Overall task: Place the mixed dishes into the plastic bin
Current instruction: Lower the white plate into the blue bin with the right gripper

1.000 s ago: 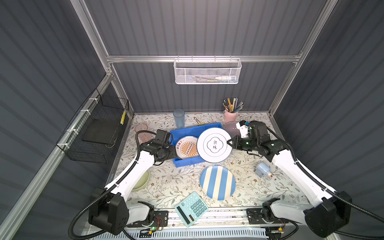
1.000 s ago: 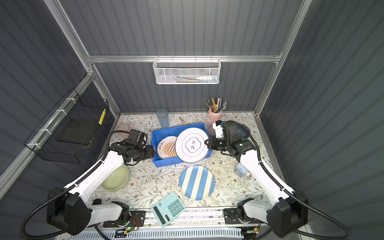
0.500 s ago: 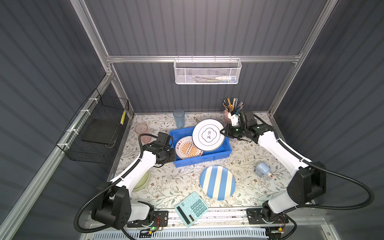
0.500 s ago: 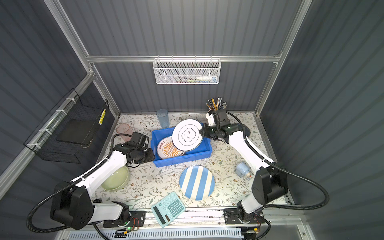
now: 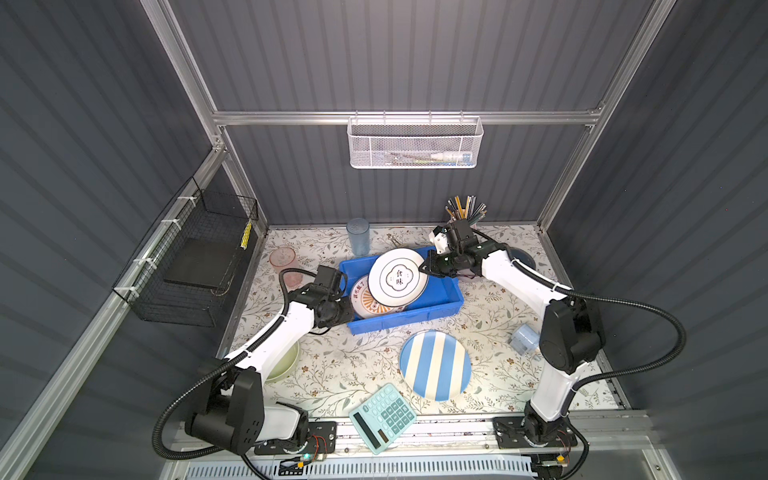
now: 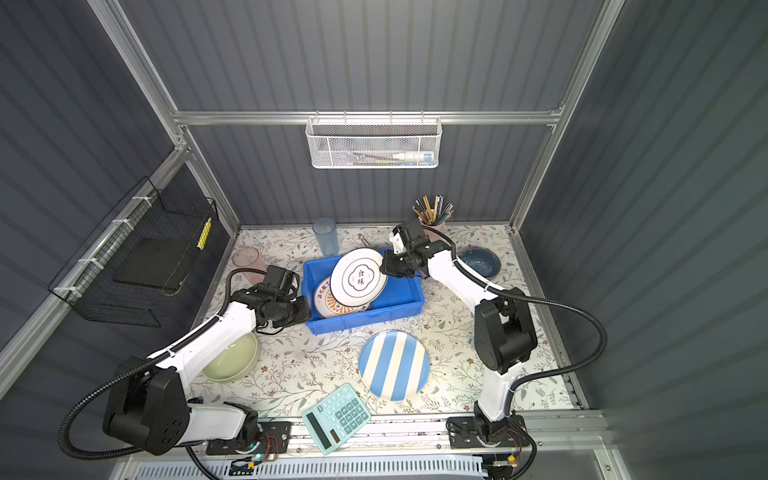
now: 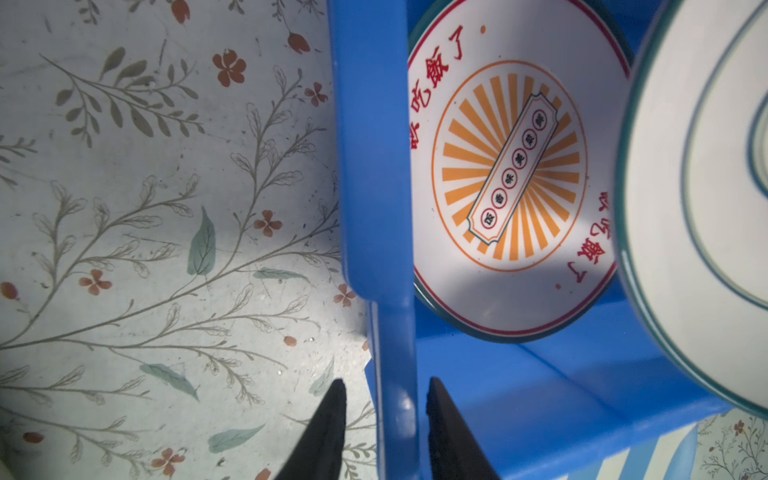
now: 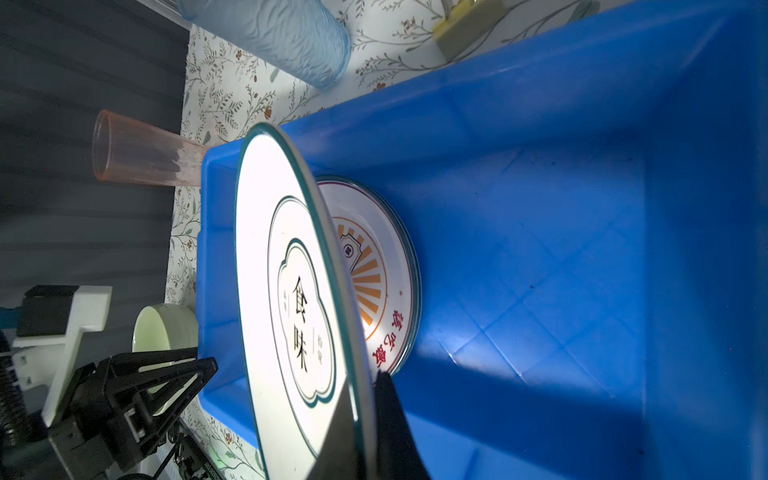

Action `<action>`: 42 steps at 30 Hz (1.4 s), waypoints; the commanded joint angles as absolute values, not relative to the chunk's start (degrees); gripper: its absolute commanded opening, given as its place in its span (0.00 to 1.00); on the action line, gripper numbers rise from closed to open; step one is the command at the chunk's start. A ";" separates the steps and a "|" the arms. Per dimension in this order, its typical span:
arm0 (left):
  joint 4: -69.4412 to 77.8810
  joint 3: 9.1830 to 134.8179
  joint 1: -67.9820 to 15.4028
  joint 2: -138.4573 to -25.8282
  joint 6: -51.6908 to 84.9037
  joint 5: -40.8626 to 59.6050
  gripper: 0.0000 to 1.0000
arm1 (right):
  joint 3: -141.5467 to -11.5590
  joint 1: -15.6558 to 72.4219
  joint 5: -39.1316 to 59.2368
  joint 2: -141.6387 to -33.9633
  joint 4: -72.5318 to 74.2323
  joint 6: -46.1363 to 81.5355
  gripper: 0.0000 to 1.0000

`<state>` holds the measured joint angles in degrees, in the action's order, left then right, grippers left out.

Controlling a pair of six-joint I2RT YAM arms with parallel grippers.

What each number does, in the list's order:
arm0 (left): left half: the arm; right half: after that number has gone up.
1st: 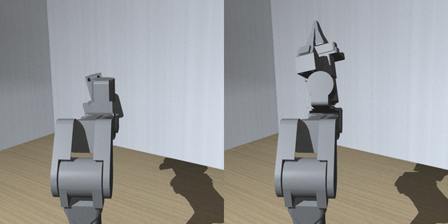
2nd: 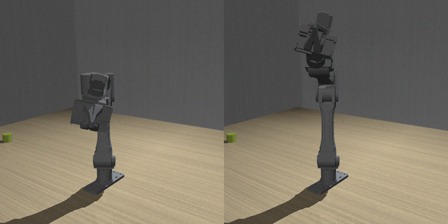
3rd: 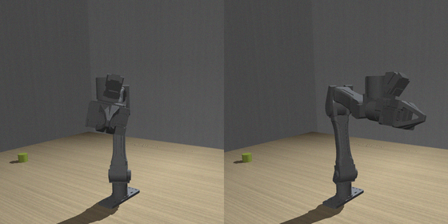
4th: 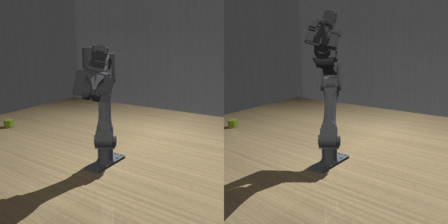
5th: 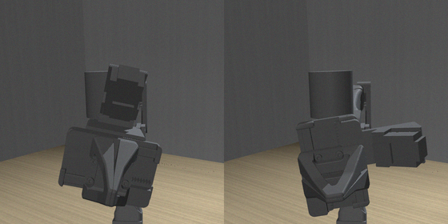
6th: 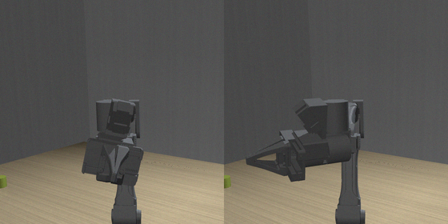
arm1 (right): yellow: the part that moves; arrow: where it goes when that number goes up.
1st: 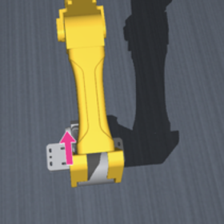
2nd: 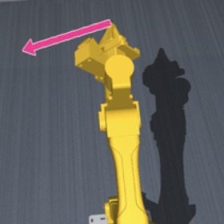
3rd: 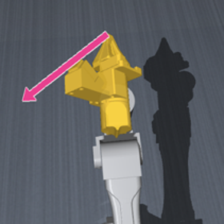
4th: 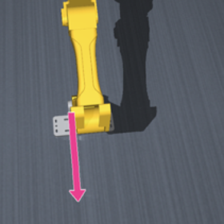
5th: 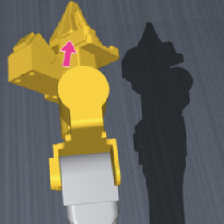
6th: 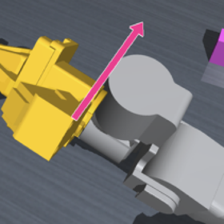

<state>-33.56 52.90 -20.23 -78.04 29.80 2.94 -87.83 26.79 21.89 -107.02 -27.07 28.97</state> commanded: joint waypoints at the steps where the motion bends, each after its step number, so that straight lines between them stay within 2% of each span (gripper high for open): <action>1: -32.79 52.18 -19.86 -78.46 30.99 4.04 0.33 | -90.48 27.93 24.82 -108.48 -24.86 29.40 0.00; 11: -32.03 51.83 -19.86 -78.67 31.41 4.13 0.30 | -91.92 29.53 26.62 -113.40 -23.34 30.52 0.00; 27: -31.68 52.08 -19.86 -78.88 31.42 3.70 0.29 | -94.35 30.98 28.48 -119.68 -22.56 31.64 0.04; 38: -31.48 51.72 -19.86 -78.73 31.68 3.87 0.29 | -96.28 32.31 25.60 -122.16 -23.70 30.58 0.20; 42: -31.93 52.03 -19.86 -78.66 31.37 3.60 0.29 | -96.77 32.64 23.64 -122.19 -25.00 29.84 0.30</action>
